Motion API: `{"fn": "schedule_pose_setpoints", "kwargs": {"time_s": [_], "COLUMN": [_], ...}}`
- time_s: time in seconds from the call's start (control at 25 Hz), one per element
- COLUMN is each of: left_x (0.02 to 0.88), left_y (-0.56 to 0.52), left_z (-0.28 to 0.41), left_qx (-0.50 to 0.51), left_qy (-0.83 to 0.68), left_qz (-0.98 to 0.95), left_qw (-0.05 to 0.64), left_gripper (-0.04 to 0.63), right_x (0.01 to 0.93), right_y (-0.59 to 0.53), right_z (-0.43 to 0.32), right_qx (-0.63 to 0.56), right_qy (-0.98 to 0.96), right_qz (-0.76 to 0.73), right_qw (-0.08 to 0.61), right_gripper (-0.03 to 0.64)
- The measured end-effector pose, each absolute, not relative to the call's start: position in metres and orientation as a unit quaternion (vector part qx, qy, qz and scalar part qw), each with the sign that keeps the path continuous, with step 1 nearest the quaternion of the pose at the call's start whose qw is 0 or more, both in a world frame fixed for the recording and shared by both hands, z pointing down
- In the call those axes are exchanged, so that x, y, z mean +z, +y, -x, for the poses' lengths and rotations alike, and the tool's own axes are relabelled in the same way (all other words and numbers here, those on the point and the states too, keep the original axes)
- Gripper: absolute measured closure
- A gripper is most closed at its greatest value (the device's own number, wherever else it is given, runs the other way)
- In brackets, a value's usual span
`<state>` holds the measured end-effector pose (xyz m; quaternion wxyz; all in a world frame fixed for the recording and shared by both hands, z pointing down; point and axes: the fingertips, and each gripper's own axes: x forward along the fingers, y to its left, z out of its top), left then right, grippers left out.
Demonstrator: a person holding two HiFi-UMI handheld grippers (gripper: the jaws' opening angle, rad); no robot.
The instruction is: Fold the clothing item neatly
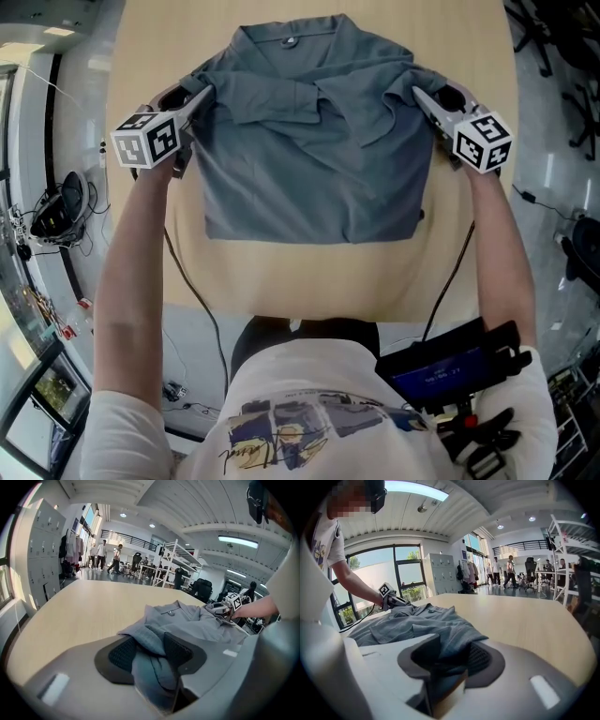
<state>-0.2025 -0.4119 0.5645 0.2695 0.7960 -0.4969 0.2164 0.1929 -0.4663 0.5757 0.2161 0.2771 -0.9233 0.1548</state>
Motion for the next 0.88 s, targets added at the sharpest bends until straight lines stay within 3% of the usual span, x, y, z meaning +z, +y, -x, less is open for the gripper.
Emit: {"fn": "schedule_pose_setpoints", "kwargs": {"time_s": [0.88], "left_x": [0.548], "left_y": [-0.347], "left_z": [0.239], "left_qx": [0.226], "left_qy": [-0.533], "left_qz": [-0.77], "left_qw": [0.267], "left_gripper": [0.414], "right_x": [0.575], "right_y": [-0.402], "right_z": [-0.238], "right_qx": [0.176], "right_qy": [-0.888], "right_qz": [-0.337], "right_qw": [0.257], "right_gripper": [0.474]}}
